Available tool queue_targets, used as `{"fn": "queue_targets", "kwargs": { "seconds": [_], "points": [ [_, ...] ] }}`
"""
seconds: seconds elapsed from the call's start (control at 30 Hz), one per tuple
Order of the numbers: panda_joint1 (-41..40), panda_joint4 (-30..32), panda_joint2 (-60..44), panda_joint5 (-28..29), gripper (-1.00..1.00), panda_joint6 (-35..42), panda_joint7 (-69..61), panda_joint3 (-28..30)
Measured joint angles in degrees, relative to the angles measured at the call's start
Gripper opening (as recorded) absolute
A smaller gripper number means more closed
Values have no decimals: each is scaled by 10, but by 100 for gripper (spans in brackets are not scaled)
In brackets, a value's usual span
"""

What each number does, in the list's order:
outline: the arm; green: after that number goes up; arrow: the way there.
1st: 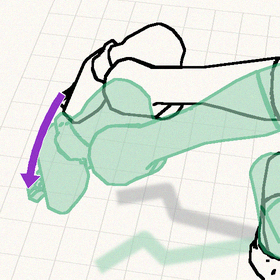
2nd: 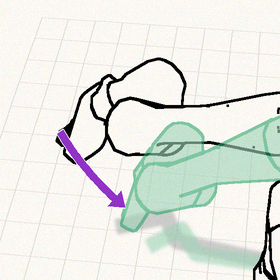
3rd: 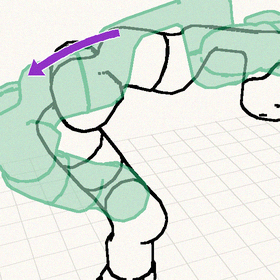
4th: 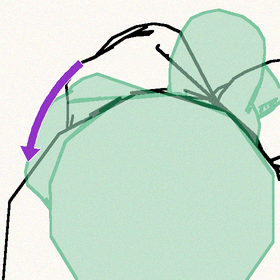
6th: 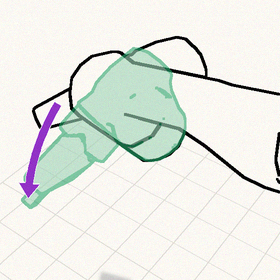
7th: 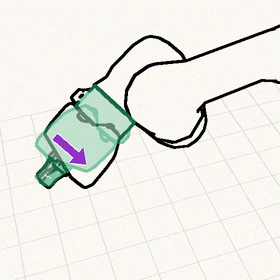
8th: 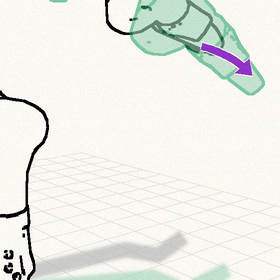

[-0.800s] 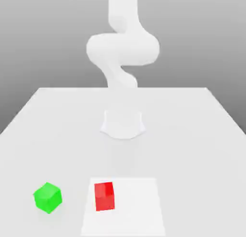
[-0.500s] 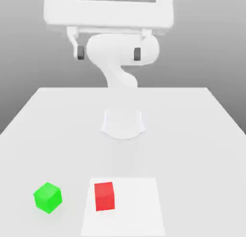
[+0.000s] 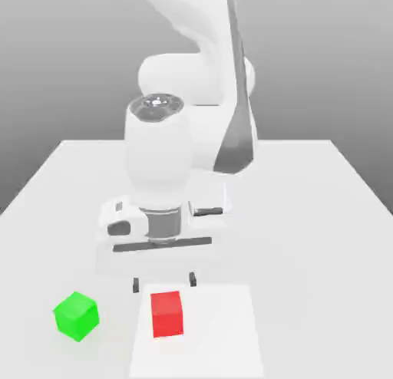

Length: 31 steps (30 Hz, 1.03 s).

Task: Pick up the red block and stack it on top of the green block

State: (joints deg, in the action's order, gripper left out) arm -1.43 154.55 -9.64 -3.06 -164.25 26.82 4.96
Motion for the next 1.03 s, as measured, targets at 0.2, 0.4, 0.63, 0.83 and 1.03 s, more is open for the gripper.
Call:
{"fn": "queue_targets", "kwargs": {
  "seconds": [0.2,0.4,0.63,0.83,1.03],
  "points": [
    [-13,-8,-57,-15,-100,-47,-11,-16],
    [-9,-3,-27,-4,-100,-22,-4,-10],
    [-71,-17,70,23,-100,88,79,34],
    [-143,-59,34,0,-100,95,155,62],
    [-153,-63,-22,-28,100,44,138,47]
  ]
}}
